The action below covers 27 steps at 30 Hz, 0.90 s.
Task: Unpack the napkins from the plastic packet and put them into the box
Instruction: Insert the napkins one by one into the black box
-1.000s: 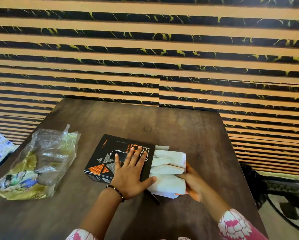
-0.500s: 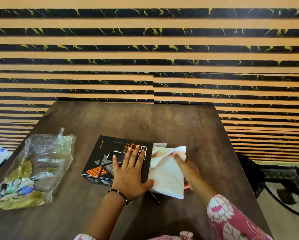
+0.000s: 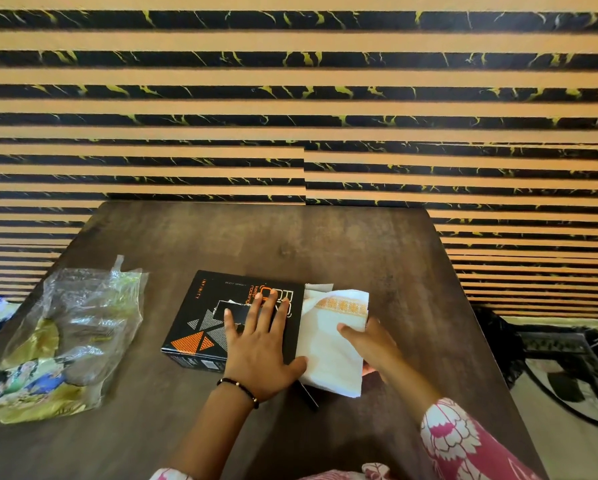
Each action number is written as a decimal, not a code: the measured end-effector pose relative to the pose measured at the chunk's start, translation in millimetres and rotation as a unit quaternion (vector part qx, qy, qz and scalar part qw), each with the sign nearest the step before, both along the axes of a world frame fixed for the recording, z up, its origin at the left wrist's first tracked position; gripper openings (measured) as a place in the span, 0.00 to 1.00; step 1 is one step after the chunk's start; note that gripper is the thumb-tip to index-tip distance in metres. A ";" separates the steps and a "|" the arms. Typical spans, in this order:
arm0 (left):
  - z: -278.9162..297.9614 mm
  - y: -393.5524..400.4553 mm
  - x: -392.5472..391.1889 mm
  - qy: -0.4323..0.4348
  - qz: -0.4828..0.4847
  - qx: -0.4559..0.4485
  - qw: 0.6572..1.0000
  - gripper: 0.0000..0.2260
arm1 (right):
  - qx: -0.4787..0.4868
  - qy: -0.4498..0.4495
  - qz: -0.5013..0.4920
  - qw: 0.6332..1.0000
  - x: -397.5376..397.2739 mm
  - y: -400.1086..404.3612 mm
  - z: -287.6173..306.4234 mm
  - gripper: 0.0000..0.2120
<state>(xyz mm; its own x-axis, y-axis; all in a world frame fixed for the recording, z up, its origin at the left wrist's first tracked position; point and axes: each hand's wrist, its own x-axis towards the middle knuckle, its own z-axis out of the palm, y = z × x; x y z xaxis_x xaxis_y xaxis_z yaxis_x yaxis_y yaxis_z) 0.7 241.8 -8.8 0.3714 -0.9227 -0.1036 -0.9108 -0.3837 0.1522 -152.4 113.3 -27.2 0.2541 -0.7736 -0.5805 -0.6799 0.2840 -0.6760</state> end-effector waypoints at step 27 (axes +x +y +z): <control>2.3 -1.4 -3.0 0.001 0.009 -0.007 1.000 0.42 | -0.442 0.087 0.527 0.721 51.2 2.8 8.4 0.17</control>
<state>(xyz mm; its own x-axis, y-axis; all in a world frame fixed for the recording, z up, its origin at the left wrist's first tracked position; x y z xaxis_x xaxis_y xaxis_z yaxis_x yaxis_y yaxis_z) -2.3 240.4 -6.5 0.3871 -0.9174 -0.0921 -0.9037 -0.3974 0.1595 -101.3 116.1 -18.8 0.9539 -0.2909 -0.0735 -0.2990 -0.9417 -0.1544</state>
